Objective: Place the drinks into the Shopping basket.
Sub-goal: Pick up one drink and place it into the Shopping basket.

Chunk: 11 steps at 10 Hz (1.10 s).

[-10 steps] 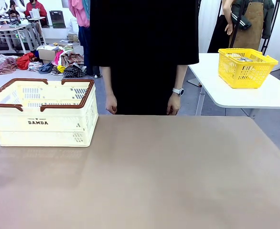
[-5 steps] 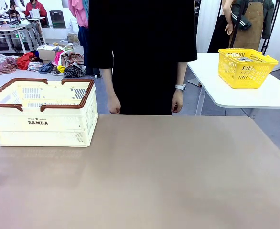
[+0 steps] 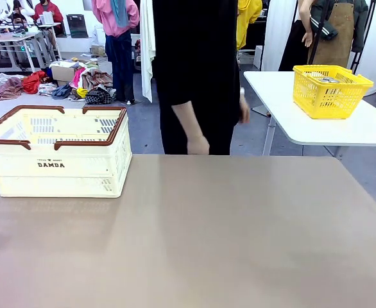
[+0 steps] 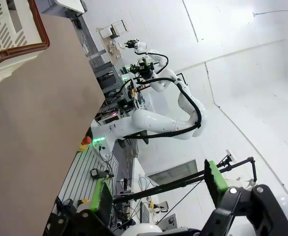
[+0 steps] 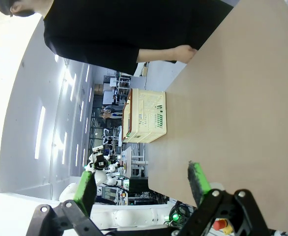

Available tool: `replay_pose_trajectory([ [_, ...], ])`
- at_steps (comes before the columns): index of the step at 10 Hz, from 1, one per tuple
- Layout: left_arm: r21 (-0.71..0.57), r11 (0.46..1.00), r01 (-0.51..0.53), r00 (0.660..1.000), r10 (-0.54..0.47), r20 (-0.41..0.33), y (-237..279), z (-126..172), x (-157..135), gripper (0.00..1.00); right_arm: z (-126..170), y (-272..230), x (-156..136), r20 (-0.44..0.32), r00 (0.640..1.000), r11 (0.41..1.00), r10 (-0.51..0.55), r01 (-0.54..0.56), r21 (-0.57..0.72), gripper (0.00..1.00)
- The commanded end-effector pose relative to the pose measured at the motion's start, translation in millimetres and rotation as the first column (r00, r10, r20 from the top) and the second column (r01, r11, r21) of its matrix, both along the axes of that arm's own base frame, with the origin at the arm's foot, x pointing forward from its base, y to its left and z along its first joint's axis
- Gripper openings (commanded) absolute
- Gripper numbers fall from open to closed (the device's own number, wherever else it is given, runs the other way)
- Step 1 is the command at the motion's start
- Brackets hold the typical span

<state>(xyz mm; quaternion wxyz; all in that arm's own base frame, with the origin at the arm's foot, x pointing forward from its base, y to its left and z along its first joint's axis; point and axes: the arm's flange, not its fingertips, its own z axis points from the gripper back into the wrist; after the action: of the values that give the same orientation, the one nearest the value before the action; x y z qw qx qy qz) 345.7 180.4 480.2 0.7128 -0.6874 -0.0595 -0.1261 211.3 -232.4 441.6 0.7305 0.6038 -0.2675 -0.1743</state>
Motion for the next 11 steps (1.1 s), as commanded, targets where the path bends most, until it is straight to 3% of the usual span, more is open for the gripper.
replay_pose_trajectory([
  [1,-0.010,1.000,-0.014,1.000,0.014,-0.014,-0.7,1.2,-0.6,1.00,2.8,-1.3,3.2,0.037,0.999,1.000,-0.009,0.008,0.006,1.00],
  [11,-0.010,1.000,-0.014,1.000,0.014,-0.014,-0.7,1.2,-0.6,1.00,2.8,-1.3,3.2,0.037,0.999,1.000,-0.009,0.008,0.006,1.00],
])
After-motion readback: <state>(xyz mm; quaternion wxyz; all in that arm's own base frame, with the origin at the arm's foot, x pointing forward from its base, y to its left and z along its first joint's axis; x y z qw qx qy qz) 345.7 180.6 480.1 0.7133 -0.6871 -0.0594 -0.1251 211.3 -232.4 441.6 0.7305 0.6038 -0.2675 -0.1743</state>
